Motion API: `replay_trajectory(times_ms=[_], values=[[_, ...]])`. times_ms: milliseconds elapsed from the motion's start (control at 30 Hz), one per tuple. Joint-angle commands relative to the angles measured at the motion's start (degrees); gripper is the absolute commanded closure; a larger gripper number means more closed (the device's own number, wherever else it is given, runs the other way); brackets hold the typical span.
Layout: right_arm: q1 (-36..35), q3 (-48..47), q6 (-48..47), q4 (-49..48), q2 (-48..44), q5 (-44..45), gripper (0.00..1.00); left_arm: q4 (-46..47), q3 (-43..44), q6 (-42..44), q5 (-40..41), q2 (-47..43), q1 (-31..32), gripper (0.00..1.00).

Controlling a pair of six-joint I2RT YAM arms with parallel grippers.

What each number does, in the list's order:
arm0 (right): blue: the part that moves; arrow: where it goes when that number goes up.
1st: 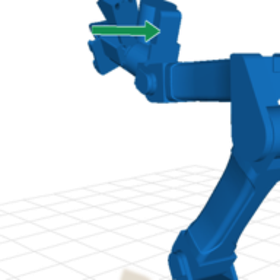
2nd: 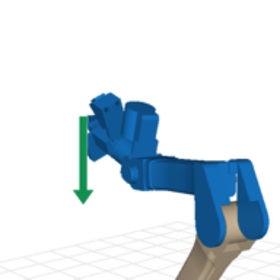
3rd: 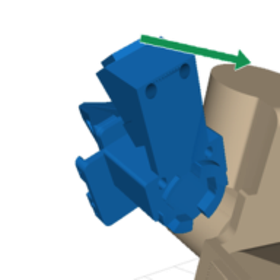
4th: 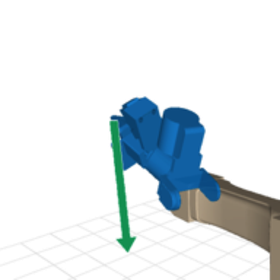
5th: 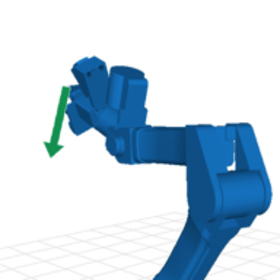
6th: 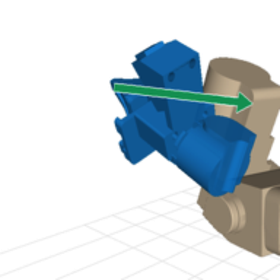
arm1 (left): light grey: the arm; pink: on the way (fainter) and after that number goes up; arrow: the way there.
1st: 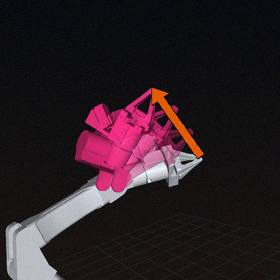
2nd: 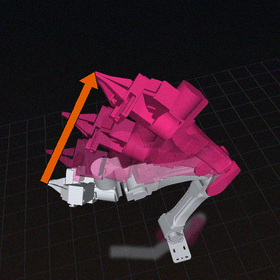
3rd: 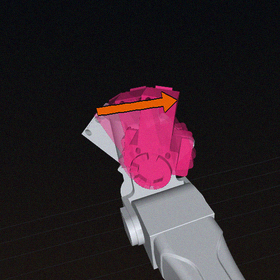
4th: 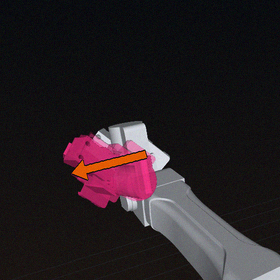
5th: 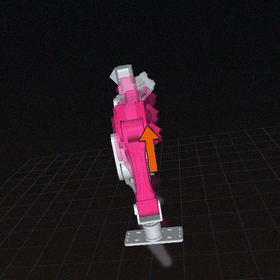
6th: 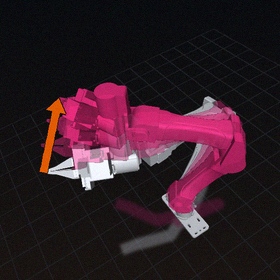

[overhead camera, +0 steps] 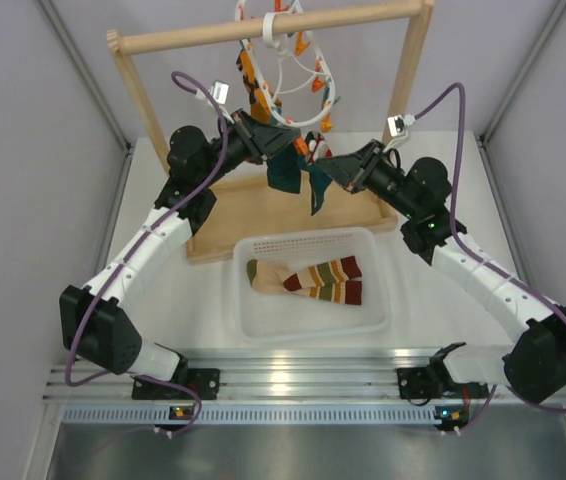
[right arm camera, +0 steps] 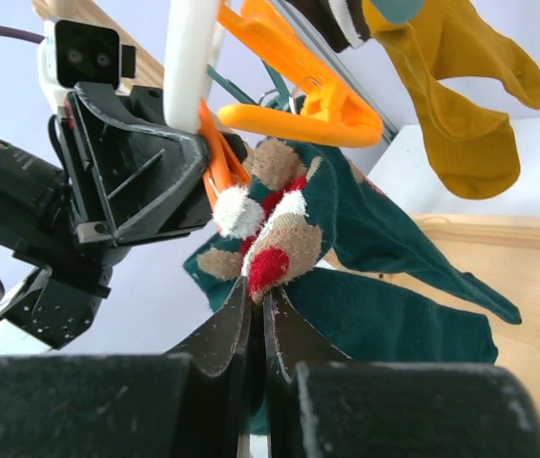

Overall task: Clip the socks to the hanger
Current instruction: Clamp the sock onto the hanger.

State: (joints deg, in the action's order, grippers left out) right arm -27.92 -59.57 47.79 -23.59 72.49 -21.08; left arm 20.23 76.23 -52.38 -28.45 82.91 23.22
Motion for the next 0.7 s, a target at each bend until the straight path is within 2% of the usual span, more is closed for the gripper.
replay_trajectory(times_ms=[0,400,667], values=[[-0.1,-3.4,0.7,-3.1,-0.1,-1.0,1.0,3.3,2.0,-0.4,2.3,0.5,-0.7,1.0],[-0.7,-6.3,-0.4,-4.8,3.4,-2.4,1.0,5.5,1.8,-3.2,0.9,0.8,-0.6,1.0],[-0.7,-7.1,-1.7,-4.5,2.0,-3.4,1.0,2.0,2.3,0.4,3.7,0.0,-0.7,1.0]])
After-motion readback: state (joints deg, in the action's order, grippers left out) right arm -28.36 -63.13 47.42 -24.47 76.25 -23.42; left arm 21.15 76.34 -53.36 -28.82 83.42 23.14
